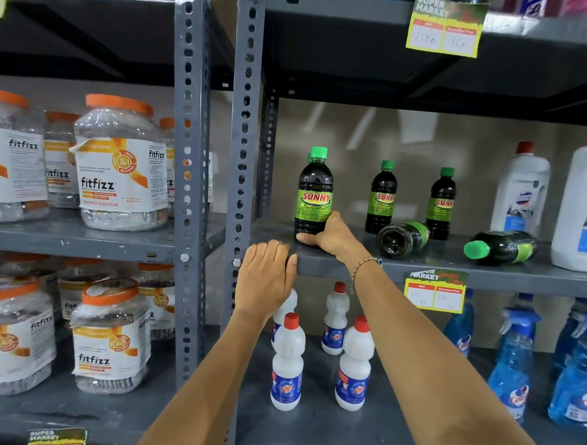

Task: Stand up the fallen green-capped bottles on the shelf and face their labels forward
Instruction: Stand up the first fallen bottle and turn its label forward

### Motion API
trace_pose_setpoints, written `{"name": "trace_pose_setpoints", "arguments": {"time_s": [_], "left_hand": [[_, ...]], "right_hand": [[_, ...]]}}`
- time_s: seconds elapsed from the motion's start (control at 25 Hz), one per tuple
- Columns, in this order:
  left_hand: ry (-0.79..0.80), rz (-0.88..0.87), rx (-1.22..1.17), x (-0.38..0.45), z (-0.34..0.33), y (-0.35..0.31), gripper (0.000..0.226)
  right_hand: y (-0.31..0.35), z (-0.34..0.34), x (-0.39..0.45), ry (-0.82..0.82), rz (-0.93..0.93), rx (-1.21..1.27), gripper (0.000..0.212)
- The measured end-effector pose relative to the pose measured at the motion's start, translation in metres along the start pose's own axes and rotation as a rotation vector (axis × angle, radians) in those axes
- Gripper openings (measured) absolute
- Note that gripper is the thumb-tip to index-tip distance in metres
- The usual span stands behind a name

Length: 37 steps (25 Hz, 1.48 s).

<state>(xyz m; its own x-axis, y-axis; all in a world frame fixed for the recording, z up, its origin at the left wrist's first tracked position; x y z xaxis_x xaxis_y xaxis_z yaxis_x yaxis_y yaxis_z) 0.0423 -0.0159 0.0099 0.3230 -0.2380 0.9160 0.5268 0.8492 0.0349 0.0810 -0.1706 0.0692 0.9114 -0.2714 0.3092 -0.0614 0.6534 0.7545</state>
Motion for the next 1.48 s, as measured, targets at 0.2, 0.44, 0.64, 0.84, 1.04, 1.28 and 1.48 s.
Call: {"name": "trace_pose_setpoints", "arguments": {"time_s": [0.2,0.44,0.64,0.84,1.04,1.28,1.48], "left_hand": [[0.202,0.103,-0.053,0.017,0.014,-0.011,0.037],[0.511,0.400,-0.461,0.088,-0.002,-0.007,0.053],[0.753,0.517,-0.791,0.087,-0.042,0.011,0.038],[0.684,0.498,-0.823,0.086,-0.038,0.008,0.030],[0.658,0.514,-0.822,0.083,-0.036,0.011,0.035],[0.662,0.511,-0.799,0.075,-0.018,0.011,0.053],[0.641,0.490,-0.772,0.069,0.000,0.009,0.061]], "right_hand": [[-0.007,0.016,-0.008,0.103,-0.034,0.268,0.054],[-0.016,0.019,-0.004,-0.049,0.032,0.262,0.024],[-0.020,0.020,0.002,-0.049,-0.008,0.270,0.024],[-0.019,0.018,0.002,-0.063,0.003,0.226,0.025],[-0.016,0.021,-0.007,-0.049,0.027,0.193,0.028],[-0.014,0.028,-0.026,0.013,0.040,0.169,0.033],[-0.010,0.034,-0.041,0.050,0.056,0.181,0.033]]}}
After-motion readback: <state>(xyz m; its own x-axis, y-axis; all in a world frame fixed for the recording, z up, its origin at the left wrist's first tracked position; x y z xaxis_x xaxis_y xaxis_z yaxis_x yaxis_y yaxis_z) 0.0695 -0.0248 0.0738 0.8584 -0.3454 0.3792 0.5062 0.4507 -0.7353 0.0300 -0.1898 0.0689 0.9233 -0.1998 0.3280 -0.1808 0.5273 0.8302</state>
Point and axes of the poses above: each hand's wrist, its own x-axis towards the middle knuckle, its own z-axis out of the back of the hand, y = z × x, the point moved 5 cm from there along x, towards the middle knuckle, and after that the axes turned 2 degrees about y, right-handed, at the moved point
